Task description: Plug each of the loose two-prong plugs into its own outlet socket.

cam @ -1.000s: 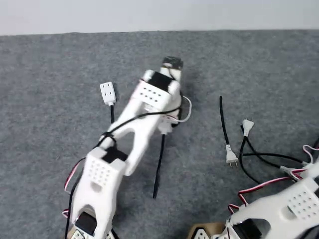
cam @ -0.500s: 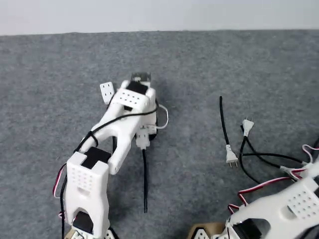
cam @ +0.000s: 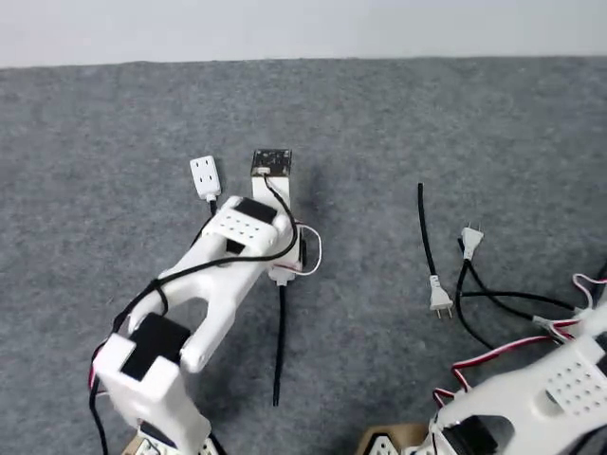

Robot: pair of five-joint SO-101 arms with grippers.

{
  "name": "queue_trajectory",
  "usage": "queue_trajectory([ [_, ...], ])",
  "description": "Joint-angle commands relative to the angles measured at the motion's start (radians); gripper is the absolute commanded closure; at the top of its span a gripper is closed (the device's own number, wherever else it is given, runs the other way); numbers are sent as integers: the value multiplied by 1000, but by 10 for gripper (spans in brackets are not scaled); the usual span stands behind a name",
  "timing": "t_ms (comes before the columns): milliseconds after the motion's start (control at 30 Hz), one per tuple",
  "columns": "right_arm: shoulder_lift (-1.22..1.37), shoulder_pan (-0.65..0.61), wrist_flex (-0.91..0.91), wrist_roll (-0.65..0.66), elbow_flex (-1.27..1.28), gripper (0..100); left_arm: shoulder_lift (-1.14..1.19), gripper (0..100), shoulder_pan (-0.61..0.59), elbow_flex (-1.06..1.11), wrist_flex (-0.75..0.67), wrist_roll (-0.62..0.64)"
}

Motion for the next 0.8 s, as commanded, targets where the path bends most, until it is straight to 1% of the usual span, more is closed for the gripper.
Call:
queue_trajectory([
  [0, -7, -28, 24, 5, 12, 812, -37, 983, 2, 33, -60, -80],
  [100, -30, -44, 35, 5, 14, 812, -38, 930, -3, 33, -60, -81],
  [267, -116, -70, 85, 5, 14, 812, -124, 725, -3, 82, -63, -83],
  [333, -153, -85, 108, 3, 14, 812, -167, 679, -5, 117, -63, -83],
  [500, -237, -134, 154, -43, 14, 812, -299, 672, -6, 202, -63, -84],
  [767, -443, -242, 259, -133, 14, 812, -637, 672, 3, 407, -64, -157],
])
